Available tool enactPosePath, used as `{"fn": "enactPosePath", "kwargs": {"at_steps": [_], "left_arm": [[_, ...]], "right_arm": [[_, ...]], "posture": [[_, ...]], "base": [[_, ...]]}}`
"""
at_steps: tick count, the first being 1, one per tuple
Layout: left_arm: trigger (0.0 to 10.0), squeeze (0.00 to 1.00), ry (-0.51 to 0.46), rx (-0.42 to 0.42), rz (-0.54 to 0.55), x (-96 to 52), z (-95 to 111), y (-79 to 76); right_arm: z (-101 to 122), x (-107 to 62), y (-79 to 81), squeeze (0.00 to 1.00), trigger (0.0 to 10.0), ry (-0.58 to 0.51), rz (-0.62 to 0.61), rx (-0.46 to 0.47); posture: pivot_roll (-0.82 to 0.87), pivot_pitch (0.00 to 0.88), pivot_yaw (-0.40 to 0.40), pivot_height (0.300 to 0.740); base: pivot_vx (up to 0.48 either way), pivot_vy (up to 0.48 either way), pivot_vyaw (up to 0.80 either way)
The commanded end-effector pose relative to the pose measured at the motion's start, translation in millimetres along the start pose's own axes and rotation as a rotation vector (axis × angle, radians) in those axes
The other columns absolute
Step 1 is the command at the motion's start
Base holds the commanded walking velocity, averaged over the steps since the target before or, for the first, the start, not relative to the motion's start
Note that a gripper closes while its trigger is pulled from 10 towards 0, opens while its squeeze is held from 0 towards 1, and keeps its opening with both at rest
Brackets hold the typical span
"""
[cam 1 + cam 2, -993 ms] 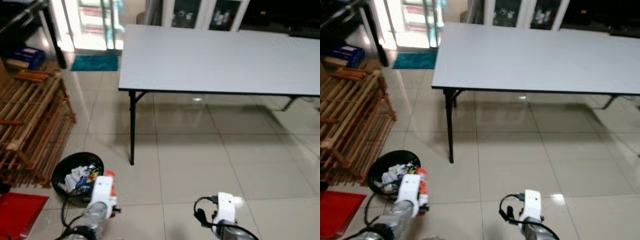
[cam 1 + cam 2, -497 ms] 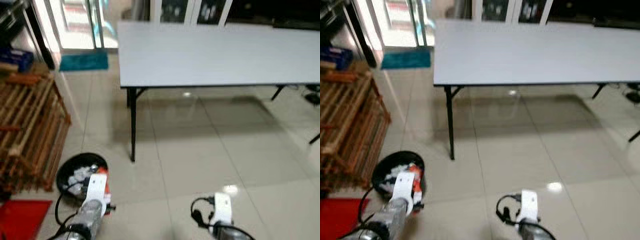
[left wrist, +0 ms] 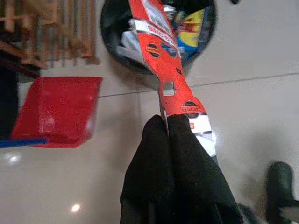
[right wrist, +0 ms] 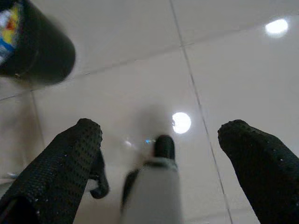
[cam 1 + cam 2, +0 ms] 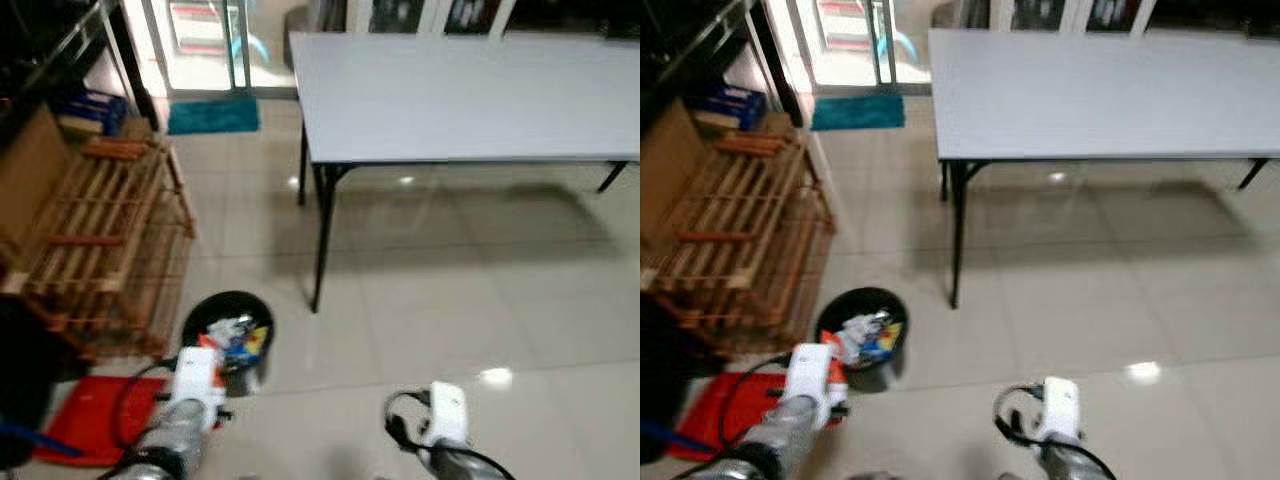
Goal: Picking trash to rubbish bin
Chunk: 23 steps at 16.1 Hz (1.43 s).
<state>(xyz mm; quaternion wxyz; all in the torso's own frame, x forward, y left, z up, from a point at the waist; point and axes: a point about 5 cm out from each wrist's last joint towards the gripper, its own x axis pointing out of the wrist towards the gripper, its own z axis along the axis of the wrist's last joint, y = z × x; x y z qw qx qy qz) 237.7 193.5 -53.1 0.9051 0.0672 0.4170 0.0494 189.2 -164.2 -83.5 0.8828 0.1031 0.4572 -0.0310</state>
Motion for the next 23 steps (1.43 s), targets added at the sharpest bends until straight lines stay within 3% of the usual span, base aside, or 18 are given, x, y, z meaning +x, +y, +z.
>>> {"fn": "enactPosePath", "kwargs": {"at_steps": [1, 6, 11, 23], "left_arm": [[10.0, 0.0, 0.011, 0.008, -0.002, -0.2, -2.7, -0.3], [10.0, 0.0, 0.008, 0.009, 0.0, -0.1, -1.9, -0.5], [10.0, 0.0, -0.006, 0.007, -0.001, -0.2, -0.5, -1.0], [10.0, 0.0, -0.014, 0.001, -0.012, -0.2, 0.5, -3.1]], "right_arm": [[2.3, 0.2, -0.4, 0.0, 10.0, -0.011, -0.003, 0.012], [4.0, 0.4, -0.1, 0.0, 10.0, -0.017, 0.0, 0.015], [9.1, 1.1, 2.1, 0.0, 10.0, -0.037, 0.012, 0.004], [7.8, 1.1, 3.1, 0.0, 10.0, -0.033, 0.015, -0.012]], "posture": [[-0.05, 0.064, -0.057, 0.74], [-0.05, 0.065, -0.058, 0.74], [-0.05, 0.066, -0.059, 0.74], [-0.05, 0.068, -0.058, 0.74]], "base": [[0.0, 0.356, 0.0], [0.0, 0.315, 0.0], [0.0, 0.0, 0.0], [0.0, 0.0, 0.73]]}}
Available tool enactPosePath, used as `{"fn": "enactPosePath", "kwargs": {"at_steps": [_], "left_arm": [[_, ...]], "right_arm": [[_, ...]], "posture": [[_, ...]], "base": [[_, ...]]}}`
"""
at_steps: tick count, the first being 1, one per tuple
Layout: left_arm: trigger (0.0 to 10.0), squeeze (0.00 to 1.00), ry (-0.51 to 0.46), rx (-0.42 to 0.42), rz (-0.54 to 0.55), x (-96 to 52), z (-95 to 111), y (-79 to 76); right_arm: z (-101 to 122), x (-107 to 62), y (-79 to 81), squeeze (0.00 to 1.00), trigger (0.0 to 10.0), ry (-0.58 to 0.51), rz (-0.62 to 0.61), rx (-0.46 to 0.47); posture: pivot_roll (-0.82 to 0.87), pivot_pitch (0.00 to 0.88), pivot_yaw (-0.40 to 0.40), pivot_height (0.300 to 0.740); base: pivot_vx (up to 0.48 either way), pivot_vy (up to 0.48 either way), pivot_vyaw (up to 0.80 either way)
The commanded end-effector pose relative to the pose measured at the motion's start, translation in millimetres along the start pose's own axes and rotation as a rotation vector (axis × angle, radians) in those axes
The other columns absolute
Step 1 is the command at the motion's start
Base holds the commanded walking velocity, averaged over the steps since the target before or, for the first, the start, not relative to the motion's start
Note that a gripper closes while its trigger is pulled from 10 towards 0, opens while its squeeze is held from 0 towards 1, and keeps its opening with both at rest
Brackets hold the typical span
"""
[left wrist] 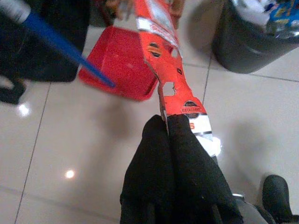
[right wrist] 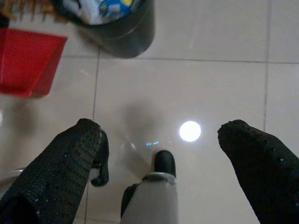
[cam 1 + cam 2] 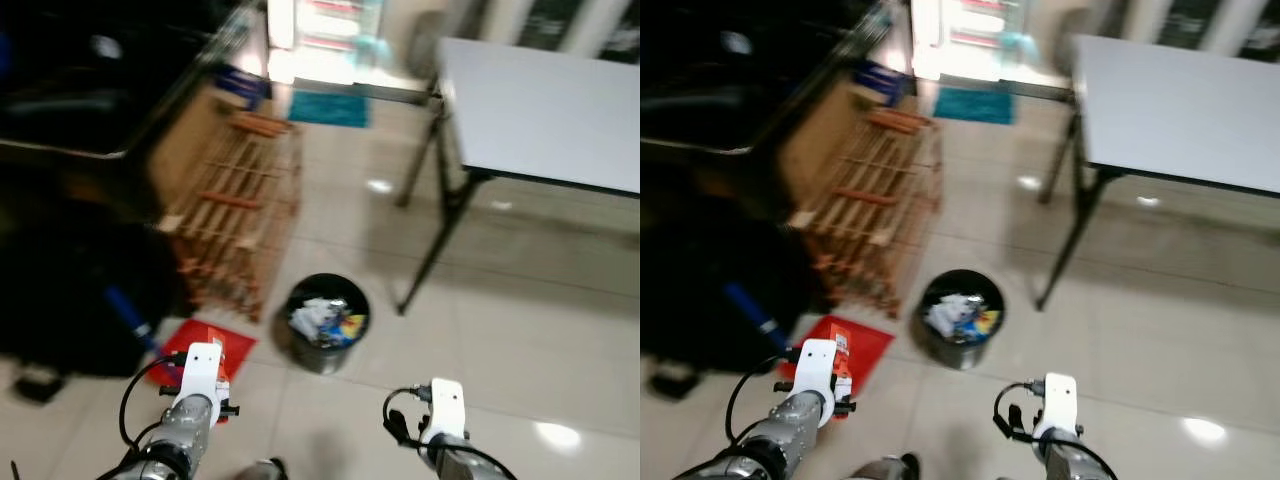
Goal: Picking trash to rubbish bin
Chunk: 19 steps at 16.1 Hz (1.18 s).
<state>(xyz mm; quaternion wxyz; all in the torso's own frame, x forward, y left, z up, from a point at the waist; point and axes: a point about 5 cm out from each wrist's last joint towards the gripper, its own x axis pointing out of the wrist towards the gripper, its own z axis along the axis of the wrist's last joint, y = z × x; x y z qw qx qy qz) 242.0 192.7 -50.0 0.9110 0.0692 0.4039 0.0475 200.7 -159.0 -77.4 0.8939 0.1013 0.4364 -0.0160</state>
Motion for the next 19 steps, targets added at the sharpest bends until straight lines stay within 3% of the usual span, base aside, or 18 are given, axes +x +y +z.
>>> {"fn": "enactPosePath", "kwargs": {"at_steps": [1, 6, 9, 11, 19], "left_arm": [[10.0, 0.0, 0.0, -0.01, -0.013, -0.6, -3, -3.2], [10.0, 0.0, 0.006, 0.01, -0.006, -0.4, -3, -2.6], [10.0, 0.0, 0.012, 0.015, -0.006, -0.5, -4, -2.6], [10.0, 0.0, 0.014, 0.016, -0.009, -0.5, -4, -2.8], [10.0, 0.0, 0.018, 0.019, -0.013, -0.7, -5, -3.4]], "right_arm": [[-4, -1.1, -4.8, 0.0, 10.0, 0.01, -0.018, 0.017], [-1, -0.6, -3.4, 0.0, 10.0, 0.001, -0.007, 0.016], [4, 0.2, -1.7, 0.0, 10.0, -0.013, 0.005, 0.012], [7, 0.8, 0.4, 0.0, 10.0, -0.025, 0.019, 0.018], [10, 1.1, 0.9, 0.0, 10.0, -0.042, 0.022, 0.017]], "posture": [[-0.05, 0.068, -0.058, 0.74], [-0.05, 0.068, -0.059, 0.74], [-0.05, 0.068, -0.061, 0.74], [-0.05, 0.067, -0.061, 0.74], [-0.05, 0.07, -0.063, 0.74]], "base": [[0.0, 0.0, 0.0], [0.115, 0.0, 0.0], [0.382, 0.0, 0.0], [0.401, 0.0, -0.8], [0.405, 0.0, 0.0]]}}
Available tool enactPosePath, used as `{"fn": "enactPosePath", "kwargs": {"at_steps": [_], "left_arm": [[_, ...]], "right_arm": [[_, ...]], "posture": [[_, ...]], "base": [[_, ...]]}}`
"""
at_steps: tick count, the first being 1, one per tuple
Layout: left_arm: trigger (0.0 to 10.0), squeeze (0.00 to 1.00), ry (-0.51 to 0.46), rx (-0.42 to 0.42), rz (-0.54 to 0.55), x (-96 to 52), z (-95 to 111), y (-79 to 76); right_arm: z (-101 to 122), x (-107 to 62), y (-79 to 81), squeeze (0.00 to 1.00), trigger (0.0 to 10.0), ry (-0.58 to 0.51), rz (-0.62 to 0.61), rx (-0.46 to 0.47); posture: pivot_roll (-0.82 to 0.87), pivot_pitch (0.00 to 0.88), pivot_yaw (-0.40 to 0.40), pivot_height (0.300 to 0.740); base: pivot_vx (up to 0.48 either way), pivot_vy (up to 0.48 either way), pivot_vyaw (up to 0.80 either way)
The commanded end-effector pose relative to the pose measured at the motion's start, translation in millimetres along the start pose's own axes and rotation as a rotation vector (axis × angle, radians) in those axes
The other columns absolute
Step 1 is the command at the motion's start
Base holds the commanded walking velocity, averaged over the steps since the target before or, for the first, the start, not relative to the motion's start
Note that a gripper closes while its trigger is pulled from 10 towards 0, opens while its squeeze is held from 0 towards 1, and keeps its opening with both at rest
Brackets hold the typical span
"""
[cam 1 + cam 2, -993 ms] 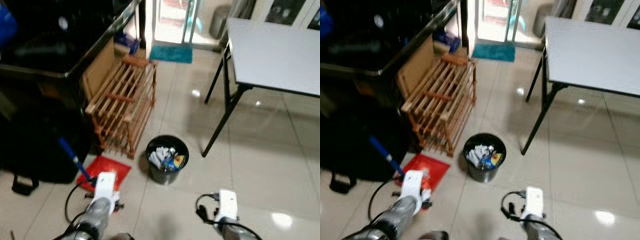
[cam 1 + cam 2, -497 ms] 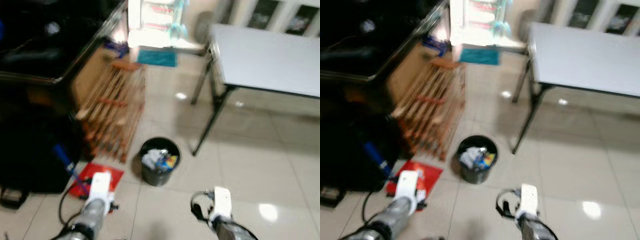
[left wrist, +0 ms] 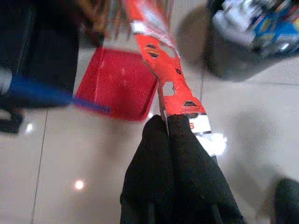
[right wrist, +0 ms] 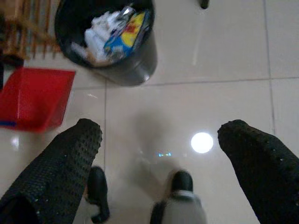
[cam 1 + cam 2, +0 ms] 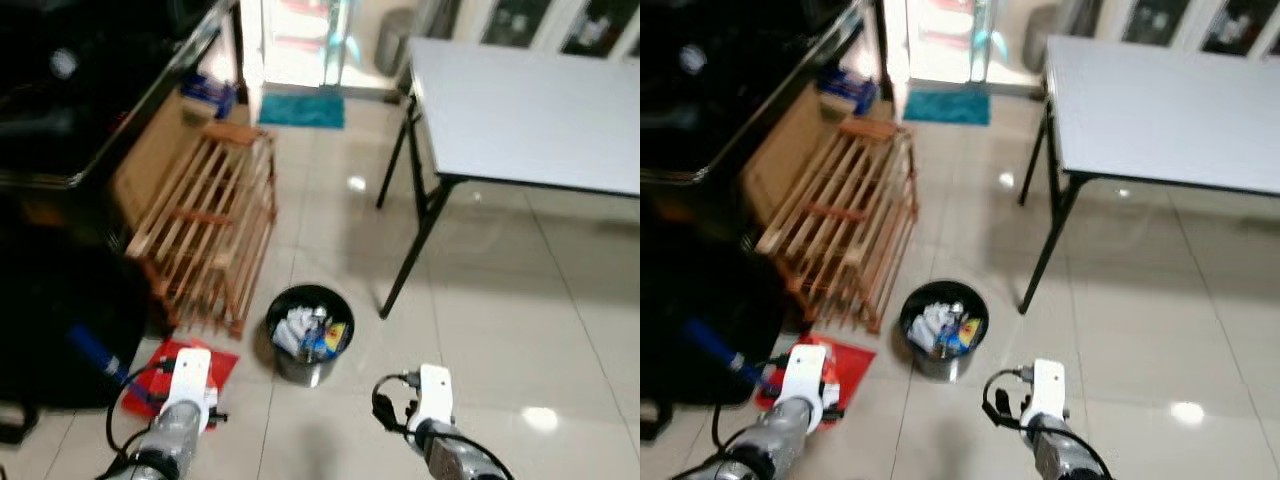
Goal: Picking trash to rubbish bin
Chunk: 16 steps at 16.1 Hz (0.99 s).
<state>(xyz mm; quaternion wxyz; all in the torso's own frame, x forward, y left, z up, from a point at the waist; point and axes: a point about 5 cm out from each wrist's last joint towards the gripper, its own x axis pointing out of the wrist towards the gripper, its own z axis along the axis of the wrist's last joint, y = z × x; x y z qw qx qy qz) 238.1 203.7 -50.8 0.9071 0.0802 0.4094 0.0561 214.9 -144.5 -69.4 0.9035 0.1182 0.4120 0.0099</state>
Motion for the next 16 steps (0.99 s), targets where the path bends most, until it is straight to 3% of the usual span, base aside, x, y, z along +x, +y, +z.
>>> {"fn": "enactPosePath", "kwargs": {"at_steps": [1, 8, 16], "left_arm": [[10.0, 0.0, 0.004, 0.005, -0.037, -0.7, -0.7, -14.4], [10.0, 0.0, 0.004, 0.008, -0.037, -0.7, -0.8, -14.2], [10.0, 0.0, 0.005, 0.009, -0.039, -0.7, -0.8, -14.7]], "right_arm": [[-2.8, -3.5, -16.1, 0.0, 10.0, 0.004, -0.045, 0.009], [-2.9, -3.4, -15.3, 0.0, 10.0, 0.003, -0.039, 0.01], [-2.0, -2.5, -11.7, 0.0, 10.0, 0.014, -0.011, -0.05]], "posture": [[-0.05, 0.07, -0.063, 0.74], [-0.05, 0.071, -0.062, 0.74], [-0.05, 0.073, -0.065, 0.74]], "base": [[0.405, 0.0, 0.0], [0.406, 0.0, 0.0], [0.397, 0.0, 0.0]]}}
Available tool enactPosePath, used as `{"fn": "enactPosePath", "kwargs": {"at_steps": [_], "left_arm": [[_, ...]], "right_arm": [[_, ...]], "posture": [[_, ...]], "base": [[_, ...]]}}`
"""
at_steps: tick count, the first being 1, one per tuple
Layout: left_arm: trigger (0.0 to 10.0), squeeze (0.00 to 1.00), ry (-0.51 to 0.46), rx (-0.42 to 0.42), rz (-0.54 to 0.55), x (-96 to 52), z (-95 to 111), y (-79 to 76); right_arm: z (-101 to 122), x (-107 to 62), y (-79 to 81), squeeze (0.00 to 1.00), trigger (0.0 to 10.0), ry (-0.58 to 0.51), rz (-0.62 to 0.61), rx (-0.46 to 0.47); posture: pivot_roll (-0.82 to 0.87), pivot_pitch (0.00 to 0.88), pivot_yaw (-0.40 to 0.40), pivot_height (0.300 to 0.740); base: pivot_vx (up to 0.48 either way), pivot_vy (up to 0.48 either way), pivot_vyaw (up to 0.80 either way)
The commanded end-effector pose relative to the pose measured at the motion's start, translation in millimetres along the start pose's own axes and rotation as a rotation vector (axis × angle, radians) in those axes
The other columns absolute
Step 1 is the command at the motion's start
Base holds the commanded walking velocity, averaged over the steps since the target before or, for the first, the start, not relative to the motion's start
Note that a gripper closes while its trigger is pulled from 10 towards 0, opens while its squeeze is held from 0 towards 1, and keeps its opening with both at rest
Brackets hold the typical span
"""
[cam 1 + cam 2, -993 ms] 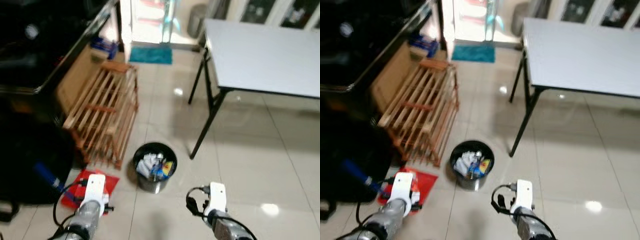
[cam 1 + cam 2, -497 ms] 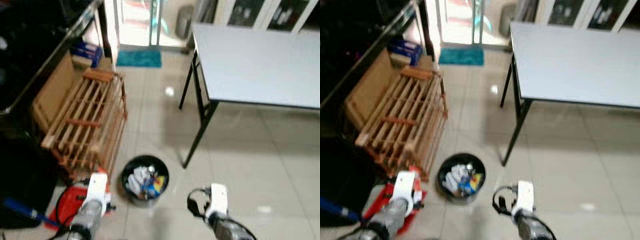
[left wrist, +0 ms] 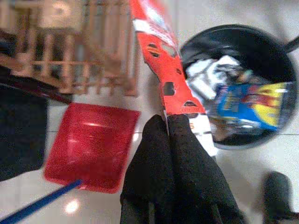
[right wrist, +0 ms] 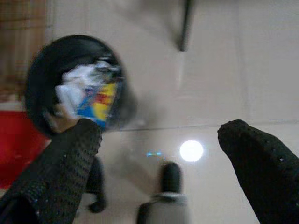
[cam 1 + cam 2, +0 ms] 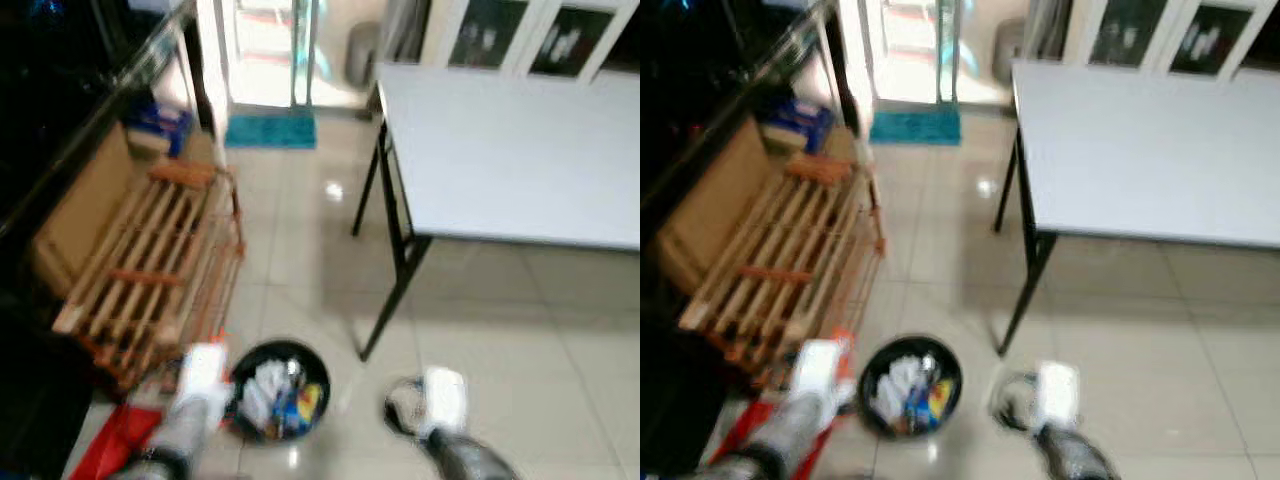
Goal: Picking trash to rubbish bin
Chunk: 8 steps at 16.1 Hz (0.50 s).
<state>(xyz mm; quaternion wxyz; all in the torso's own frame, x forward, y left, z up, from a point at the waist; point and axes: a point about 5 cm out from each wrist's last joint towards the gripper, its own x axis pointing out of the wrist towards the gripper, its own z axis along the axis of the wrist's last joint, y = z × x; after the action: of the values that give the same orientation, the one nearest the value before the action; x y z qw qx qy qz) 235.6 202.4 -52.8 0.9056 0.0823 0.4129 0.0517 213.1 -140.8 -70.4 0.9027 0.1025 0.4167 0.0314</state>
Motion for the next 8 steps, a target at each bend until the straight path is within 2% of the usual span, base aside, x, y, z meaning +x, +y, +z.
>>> {"fn": "enactPosePath", "kwargs": {"at_steps": [1, 4, 8], "left_arm": [[10.0, 0.0, -0.007, -0.004, -0.032, -0.3, 2.4, -13.5], [10.0, 0.0, -0.013, -0.009, -0.04, -0.4, 2.8, -14.6], [10.0, 0.0, -0.009, -0.005, -0.042, -0.5, 2.0, -15.1]], "right_arm": [[1.6, -2.4, -13.8, 0.0, 10.0, 0.003, -0.026, -0.036], [3.5, -1.9, -12.8, 0.0, 10.0, -0.004, -0.023, -0.025], [4.8, -1.6, -12.1, 0.0, 10.0, -0.007, -0.016, -0.028]], "posture": [[-0.06, 0.074, -0.065, 0.74], [-0.05, 0.075, -0.066, 0.74], [-0.06, 0.075, -0.066, 0.74]], "base": [[0.0, 0.0, 0.68], [0.0, 0.0, 0.7], [0.0, 0.0, 0.0]]}}
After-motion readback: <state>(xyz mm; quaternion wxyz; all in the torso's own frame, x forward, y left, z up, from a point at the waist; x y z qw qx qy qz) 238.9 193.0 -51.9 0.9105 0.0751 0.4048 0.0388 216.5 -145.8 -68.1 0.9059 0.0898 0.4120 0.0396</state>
